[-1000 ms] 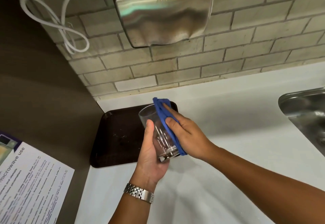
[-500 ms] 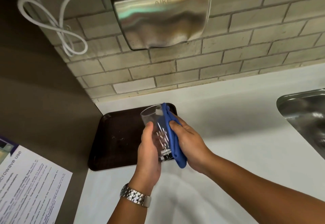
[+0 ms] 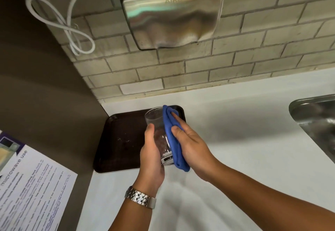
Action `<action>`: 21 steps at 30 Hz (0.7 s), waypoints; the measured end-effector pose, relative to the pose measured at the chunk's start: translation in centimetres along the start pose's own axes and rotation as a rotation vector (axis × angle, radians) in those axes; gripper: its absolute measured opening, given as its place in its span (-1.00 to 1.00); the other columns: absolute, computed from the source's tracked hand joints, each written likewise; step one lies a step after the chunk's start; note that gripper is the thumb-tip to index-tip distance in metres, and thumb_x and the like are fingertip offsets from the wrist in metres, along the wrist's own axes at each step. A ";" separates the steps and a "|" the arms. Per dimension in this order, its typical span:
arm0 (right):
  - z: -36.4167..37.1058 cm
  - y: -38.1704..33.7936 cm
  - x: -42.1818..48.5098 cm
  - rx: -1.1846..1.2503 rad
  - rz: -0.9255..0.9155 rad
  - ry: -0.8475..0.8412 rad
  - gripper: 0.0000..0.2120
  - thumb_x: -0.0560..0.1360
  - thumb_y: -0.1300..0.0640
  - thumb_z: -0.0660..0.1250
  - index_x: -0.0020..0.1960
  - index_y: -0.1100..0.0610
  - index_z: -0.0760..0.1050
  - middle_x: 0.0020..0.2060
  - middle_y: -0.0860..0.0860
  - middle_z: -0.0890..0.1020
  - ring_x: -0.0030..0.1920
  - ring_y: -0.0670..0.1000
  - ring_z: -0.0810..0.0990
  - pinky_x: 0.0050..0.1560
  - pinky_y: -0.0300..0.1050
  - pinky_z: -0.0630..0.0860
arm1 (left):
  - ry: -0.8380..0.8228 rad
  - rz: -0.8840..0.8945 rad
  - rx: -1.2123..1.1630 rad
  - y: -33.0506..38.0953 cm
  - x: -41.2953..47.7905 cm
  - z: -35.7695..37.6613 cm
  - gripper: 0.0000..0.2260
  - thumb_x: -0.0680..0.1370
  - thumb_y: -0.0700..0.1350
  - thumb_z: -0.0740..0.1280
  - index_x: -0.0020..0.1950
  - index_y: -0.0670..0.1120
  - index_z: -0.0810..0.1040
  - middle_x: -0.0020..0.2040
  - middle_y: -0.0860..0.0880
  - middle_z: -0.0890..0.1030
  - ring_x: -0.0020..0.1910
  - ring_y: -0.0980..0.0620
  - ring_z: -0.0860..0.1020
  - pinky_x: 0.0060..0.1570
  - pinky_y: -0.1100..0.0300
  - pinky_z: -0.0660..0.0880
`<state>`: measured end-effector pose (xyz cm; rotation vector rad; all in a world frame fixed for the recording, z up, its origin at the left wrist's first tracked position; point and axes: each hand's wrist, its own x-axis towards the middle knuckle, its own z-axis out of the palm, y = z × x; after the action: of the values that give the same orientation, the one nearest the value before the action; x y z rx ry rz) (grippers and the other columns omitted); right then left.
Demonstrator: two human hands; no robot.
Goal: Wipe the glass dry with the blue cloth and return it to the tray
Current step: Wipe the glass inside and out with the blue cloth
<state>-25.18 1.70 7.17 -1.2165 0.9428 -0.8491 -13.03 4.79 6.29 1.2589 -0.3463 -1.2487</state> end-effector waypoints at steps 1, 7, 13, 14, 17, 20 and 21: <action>0.1 0.2 -0.1 -0.028 -0.017 -0.012 -0.55 0.78 -0.02 0.18 0.64 -0.28 0.28 0.43 -0.29 0.56 0.31 -0.38 0.60 0.28 -0.45 0.51 | 0.014 -0.004 -0.001 0.0 0.0 0.0 -0.59 0.62 0.36 0.37 0.03 0.13 0.89 0.05 -0.09 0.89 -0.03 -0.06 0.88 -0.14 0.07 0.75; -0.3 0.1 0.9 0.100 0.101 -0.040 -0.60 0.76 -0.03 0.19 0.59 -0.25 0.39 0.30 -0.04 0.75 0.26 0.01 0.75 0.43 0.07 0.60 | -0.063 0.042 0.054 0.3 -0.8 0.5 -0.22 0.25 0.57 0.58 0.23 0.04 0.82 0.11 -0.10 0.88 0.05 -0.10 0.87 -0.16 0.09 0.78; -0.8 0.9 0.8 -0.013 0.014 -0.038 -0.62 0.77 -0.03 0.20 0.44 -0.49 0.41 0.36 -0.23 0.67 0.30 -0.21 0.69 0.25 -0.33 0.62 | -0.102 0.067 0.110 0.3 -0.8 0.2 -0.41 0.49 0.35 0.58 0.41 0.05 0.74 0.24 -0.07 0.85 0.23 -0.09 0.83 0.13 0.00 0.75; -1.1 0.9 1.0 0.024 0.037 -0.036 -0.64 0.76 -0.03 0.21 0.45 -0.42 0.46 0.29 -0.16 0.73 0.24 -0.14 0.74 0.18 -0.27 0.67 | -0.101 0.064 0.122 0.3 -0.7 0.1 -0.39 0.46 0.36 0.58 0.39 0.04 0.75 0.22 -0.08 0.86 0.20 -0.09 0.83 0.13 -0.02 0.74; -1.5 1.1 1.3 0.112 0.100 -0.028 -0.72 0.74 -0.03 0.23 0.31 -0.37 0.59 0.16 -0.07 0.81 0.12 -0.04 0.81 0.15 -0.14 0.71 | -0.071 0.061 0.166 0.1 -0.5 -0.1 -0.41 0.46 0.37 0.55 0.33 0.01 0.78 0.17 -0.08 0.87 0.14 -0.08 0.85 0.10 -0.01 0.72; -1.2 0.7 0.8 0.002 0.048 0.002 -0.64 0.75 0.00 0.24 0.40 -0.43 0.46 0.32 -0.23 0.71 0.22 -0.27 0.71 0.21 -0.39 0.60 | 0.003 0.093 0.203 0.0 -0.4 -0.2 -0.43 0.49 0.39 0.48 0.30 0.02 0.77 0.11 -0.05 0.88 0.10 -0.07 0.85 0.14 -0.04 0.74; -1.1 0.9 0.6 -0.034 0.026 0.003 -0.60 0.76 0.00 0.23 0.52 -0.38 0.39 0.37 -0.26 0.65 0.25 -0.34 0.66 0.19 -0.46 0.56 | 0.023 0.101 0.212 0.0 -0.4 -0.2 -0.42 0.47 0.42 0.45 0.30 0.05 0.76 0.10 -0.03 0.88 0.12 -0.07 0.84 0.19 -0.07 0.73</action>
<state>-25.90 0.87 6.13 -1.2302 0.9772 -0.8173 -13.04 5.22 6.36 1.4168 -0.5300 -1.1319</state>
